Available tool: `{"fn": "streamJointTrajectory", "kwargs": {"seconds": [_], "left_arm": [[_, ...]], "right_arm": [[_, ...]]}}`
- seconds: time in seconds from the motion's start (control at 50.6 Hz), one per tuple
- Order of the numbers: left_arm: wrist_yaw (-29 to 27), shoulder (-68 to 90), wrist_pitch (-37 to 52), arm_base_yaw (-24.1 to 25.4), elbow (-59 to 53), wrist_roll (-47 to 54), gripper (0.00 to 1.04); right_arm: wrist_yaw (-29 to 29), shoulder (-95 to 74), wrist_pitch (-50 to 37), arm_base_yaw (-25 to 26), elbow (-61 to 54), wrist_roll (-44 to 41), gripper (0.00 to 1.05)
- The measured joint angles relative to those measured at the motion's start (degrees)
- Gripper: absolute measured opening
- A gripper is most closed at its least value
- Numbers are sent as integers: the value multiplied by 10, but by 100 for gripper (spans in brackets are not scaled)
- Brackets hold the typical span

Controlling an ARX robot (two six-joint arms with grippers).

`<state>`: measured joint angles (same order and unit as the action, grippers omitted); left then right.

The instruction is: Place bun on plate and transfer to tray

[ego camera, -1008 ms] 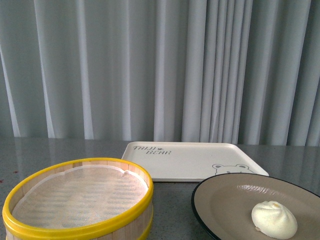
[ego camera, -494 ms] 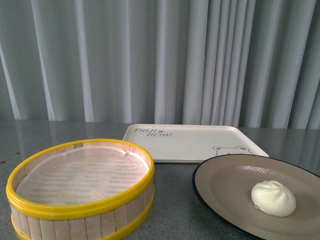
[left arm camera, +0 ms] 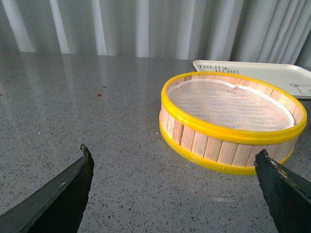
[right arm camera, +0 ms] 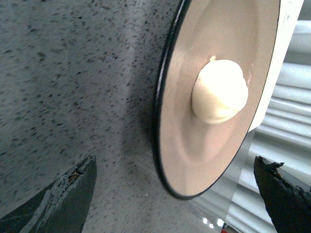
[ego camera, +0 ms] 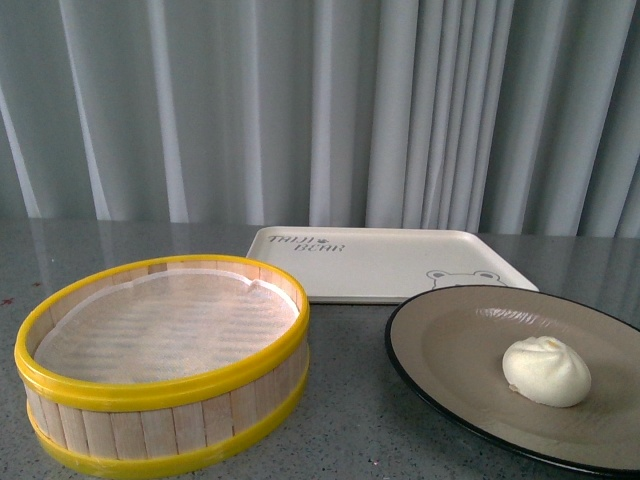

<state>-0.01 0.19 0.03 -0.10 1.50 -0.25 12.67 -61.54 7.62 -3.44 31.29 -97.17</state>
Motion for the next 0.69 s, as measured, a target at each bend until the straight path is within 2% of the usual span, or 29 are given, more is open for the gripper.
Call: {"fn": "streamJointTrajectory", "kwargs": {"seconds": [0.316, 0.692], "left_arm": [[0, 0, 0, 0, 0, 0, 98], [0, 0, 0, 0, 0, 0, 98]], "right_arm": [[-3, -74, -61, -54, 20, 14, 96], [-3, -122, -110, -64, 30, 20, 96]]}}
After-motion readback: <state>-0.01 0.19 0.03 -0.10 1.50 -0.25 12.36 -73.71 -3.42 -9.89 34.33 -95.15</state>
